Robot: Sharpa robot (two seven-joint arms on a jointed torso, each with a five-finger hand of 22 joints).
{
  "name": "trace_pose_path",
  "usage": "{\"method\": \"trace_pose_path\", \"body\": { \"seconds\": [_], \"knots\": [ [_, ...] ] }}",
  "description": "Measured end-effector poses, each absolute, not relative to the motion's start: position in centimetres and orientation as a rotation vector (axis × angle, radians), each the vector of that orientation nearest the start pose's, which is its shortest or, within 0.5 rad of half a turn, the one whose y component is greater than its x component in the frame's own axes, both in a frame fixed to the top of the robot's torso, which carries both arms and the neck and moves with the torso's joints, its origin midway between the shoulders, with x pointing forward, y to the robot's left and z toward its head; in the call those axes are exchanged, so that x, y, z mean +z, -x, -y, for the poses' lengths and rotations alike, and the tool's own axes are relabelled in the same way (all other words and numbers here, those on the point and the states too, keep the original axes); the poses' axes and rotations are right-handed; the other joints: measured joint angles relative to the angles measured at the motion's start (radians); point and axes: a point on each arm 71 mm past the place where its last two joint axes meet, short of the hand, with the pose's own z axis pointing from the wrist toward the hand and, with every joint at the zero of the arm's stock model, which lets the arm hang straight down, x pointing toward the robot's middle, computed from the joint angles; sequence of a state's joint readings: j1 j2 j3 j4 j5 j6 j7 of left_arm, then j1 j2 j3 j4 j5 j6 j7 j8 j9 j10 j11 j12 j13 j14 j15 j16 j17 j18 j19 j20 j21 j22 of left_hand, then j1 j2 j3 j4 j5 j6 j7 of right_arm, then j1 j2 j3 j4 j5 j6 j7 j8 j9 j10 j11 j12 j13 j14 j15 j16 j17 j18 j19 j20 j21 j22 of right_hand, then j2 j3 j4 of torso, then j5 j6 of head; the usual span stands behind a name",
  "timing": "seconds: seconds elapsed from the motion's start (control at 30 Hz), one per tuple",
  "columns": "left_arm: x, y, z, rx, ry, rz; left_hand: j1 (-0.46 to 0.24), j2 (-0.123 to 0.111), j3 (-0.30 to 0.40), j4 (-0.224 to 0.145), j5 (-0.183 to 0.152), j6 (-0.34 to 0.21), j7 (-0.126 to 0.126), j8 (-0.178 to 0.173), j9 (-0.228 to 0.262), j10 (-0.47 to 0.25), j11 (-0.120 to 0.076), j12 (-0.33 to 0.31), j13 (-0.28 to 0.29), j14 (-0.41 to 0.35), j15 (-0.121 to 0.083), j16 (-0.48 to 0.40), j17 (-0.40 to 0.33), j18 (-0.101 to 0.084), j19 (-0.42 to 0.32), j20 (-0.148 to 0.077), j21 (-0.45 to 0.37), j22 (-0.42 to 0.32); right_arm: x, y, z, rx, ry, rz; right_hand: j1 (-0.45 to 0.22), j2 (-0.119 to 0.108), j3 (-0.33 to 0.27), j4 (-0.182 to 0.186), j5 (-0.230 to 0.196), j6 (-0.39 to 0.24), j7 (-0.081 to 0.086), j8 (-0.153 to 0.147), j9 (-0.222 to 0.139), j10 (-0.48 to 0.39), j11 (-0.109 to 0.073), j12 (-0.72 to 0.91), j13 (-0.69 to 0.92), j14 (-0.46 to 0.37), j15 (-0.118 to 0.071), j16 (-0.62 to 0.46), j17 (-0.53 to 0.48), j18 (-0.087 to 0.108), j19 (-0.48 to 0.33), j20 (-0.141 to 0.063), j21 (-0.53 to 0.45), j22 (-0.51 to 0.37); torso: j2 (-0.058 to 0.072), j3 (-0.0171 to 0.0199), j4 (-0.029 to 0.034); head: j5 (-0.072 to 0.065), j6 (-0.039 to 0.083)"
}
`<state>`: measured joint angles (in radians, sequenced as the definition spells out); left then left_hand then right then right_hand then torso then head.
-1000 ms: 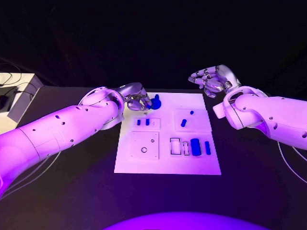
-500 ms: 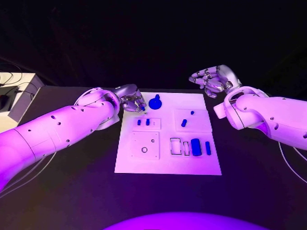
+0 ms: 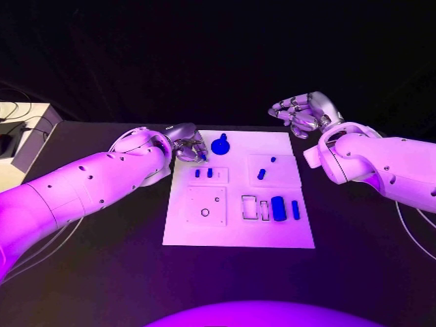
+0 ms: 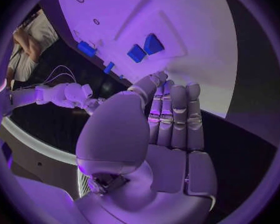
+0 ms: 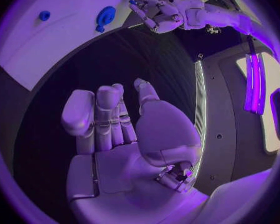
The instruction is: Assemble the parts on the task board
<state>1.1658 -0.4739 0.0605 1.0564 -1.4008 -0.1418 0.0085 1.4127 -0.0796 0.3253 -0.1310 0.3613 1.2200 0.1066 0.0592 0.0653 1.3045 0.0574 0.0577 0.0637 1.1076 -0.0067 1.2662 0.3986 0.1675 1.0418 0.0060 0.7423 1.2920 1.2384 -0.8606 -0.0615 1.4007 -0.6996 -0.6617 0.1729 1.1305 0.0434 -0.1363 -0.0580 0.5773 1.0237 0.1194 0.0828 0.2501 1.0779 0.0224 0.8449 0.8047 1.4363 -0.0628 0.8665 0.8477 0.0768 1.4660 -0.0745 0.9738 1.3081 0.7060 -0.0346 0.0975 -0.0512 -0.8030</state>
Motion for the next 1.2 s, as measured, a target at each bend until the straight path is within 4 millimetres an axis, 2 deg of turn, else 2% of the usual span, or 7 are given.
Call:
{"method": "trace_pose_path", "body": {
  "seconds": [0.23,1.2],
  "knots": [
    [-20.72,-55.74,-13.31,-0.717,-0.131,-1.773,0.000,0.000,0.000,0.000,0.000,-0.002,-0.002,-0.001,0.000,0.000,0.000,0.000,0.000,0.000,0.000,0.000,0.000,-0.006,0.000,0.000,0.000,0.000,-16.33,-51.56,26.69,0.872,-0.581,-1.340,0.000,0.000,0.000,0.000,0.000,0.000,0.000,0.000,0.000,0.000,0.000,0.000,0.000,0.000,0.000,0.000,0.000,0.000,0.000,0.000,0.000,0.000,0.000,0.0005,-0.0002,-0.001,-0.002],
    [-20.92,-55.69,-12.86,-0.719,-0.139,-1.792,0.000,0.000,-0.003,0.003,0.000,0.001,0.001,0.000,-0.001,0.000,0.000,-0.001,-0.001,0.000,0.000,0.000,0.002,-0.007,0.000,0.000,-0.004,0.002,-16.31,-51.56,26.71,0.871,-0.579,-1.340,0.000,0.000,0.004,-0.004,0.006,0.004,0.003,0.000,0.000,-0.002,-0.002,0.000,0.001,0.000,0.000,0.000,0.003,0.000,0.000,0.000,0.000,0.000,-0.001,0.0006,0.0004,-0.004,-0.005]
  ]
}}
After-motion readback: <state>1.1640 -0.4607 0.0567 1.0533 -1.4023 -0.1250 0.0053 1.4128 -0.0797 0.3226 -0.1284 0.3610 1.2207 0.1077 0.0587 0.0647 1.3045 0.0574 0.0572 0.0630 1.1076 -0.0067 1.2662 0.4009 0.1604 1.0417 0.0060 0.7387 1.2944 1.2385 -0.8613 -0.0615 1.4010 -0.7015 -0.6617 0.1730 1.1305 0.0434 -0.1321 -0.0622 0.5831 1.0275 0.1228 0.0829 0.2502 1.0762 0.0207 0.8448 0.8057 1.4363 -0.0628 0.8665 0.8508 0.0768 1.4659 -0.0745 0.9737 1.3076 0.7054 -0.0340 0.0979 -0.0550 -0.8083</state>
